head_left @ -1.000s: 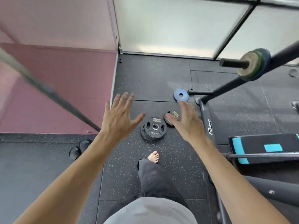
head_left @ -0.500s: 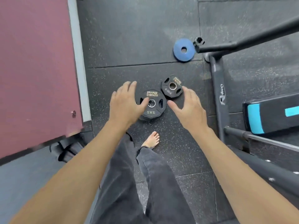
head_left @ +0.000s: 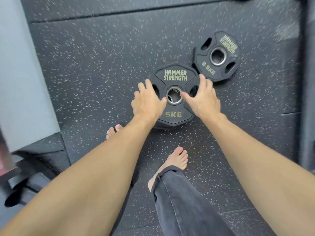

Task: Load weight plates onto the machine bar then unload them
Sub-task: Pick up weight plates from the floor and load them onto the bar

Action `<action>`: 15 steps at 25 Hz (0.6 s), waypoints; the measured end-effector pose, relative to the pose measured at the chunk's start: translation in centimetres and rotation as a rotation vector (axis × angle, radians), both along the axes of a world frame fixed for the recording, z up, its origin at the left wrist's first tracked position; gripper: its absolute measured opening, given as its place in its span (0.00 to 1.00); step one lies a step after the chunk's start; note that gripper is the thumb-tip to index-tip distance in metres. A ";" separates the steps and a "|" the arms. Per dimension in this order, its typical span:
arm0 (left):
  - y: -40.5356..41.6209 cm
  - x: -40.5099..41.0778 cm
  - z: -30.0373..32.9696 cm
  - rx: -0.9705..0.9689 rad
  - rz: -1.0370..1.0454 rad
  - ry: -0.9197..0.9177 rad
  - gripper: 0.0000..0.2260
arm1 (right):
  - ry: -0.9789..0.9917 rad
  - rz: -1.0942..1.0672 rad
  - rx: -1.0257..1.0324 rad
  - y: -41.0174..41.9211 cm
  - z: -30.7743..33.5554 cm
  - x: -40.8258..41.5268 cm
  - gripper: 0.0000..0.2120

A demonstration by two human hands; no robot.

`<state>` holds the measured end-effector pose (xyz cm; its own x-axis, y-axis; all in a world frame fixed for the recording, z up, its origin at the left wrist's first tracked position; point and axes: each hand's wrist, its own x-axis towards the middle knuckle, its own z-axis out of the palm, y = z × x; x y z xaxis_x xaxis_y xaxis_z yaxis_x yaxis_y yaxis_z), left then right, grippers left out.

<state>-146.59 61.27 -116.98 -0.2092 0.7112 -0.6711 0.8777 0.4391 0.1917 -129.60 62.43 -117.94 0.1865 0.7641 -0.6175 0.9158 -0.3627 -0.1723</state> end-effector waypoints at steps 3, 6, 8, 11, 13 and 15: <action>0.3 2.2 -4.7 -0.019 -0.015 0.085 0.44 | -0.017 -0.047 0.018 0.0 -5.7 0.0 0.47; 0.7 3.5 -6.4 0.047 -0.037 0.259 0.48 | -0.049 -0.043 0.106 -0.3 -7.6 -0.4 0.53; 1.2 3.5 -6.8 0.084 -0.024 0.282 0.48 | -0.059 -0.032 0.115 0.0 -7.7 -0.4 0.54; 2.1 3.1 -6.6 0.112 -0.002 0.231 0.47 | -0.032 -0.060 0.093 0.8 -6.7 -0.3 0.55; 2.1 2.5 -5.8 0.116 0.013 0.196 0.50 | -0.026 -0.092 0.079 0.4 -5.6 -0.5 0.55; 2.0 2.1 -3.5 0.107 -0.020 0.191 0.55 | -0.037 -0.123 0.084 -0.7 -3.4 -0.6 0.55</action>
<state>-144.51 63.27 -120.48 -0.3101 0.7814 -0.5415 0.9110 0.4070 0.0657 -130.19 61.77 -121.32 0.3035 0.7829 -0.5431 0.8715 -0.4586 -0.1740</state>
